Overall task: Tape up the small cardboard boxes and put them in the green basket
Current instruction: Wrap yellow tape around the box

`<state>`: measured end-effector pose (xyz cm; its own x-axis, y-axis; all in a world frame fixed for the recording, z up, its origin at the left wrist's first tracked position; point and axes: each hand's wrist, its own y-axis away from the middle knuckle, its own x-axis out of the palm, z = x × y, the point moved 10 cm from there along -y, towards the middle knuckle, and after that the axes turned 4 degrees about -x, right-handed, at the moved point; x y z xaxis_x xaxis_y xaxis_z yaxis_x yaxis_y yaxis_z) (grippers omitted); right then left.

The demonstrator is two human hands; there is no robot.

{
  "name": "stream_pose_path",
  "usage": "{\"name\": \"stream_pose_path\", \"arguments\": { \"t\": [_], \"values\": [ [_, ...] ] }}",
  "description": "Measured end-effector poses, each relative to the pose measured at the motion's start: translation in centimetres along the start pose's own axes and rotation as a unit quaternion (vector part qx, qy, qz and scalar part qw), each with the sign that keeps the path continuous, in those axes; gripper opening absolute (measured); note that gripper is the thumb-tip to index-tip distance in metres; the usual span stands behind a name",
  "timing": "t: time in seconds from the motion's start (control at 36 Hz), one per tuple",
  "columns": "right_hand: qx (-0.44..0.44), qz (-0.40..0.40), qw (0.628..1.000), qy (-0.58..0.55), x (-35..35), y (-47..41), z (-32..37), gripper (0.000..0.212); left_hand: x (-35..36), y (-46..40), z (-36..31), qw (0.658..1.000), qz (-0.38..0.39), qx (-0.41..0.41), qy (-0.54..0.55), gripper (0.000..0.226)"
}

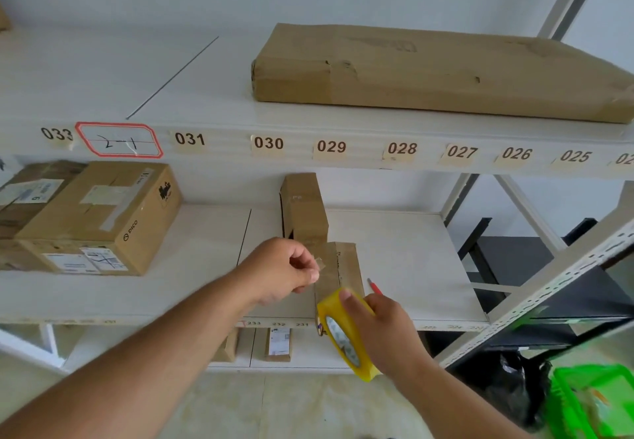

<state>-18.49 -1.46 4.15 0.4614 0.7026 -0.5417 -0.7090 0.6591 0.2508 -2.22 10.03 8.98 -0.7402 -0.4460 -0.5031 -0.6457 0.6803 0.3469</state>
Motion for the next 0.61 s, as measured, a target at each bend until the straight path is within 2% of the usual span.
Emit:
{"name": "stream_pose_path", "arguments": {
  "t": [0.14,0.36,0.47,0.53,0.61],
  "values": [
    [0.020,0.009,1.000,0.015,-0.1,-0.1,-1.3,0.054,0.5,-0.7,-0.4,0.997,-0.036,0.022,-0.066,0.009],
    [0.063,0.086,0.990,-0.087,-0.2,-0.3,-3.7,0.030,3.1,-3.0,-2.6,0.991,0.028,0.034,-0.128,0.012],
    [0.054,0.097,0.989,-0.093,-0.4,-0.4,-4.8,0.038,4.5,-4.8,-4.7,0.983,0.036,0.055,-0.170,0.011],
    [0.061,0.098,0.991,-0.065,-0.2,-0.4,-6.0,0.049,4.4,-6.0,-5.6,0.982,0.019,0.072,-0.172,0.010],
    [0.130,0.118,0.984,-0.030,0.9,-0.4,-9.4,0.067,2.9,-8.5,-6.5,0.981,-0.029,0.085,-0.173,0.010]
  ]
}}
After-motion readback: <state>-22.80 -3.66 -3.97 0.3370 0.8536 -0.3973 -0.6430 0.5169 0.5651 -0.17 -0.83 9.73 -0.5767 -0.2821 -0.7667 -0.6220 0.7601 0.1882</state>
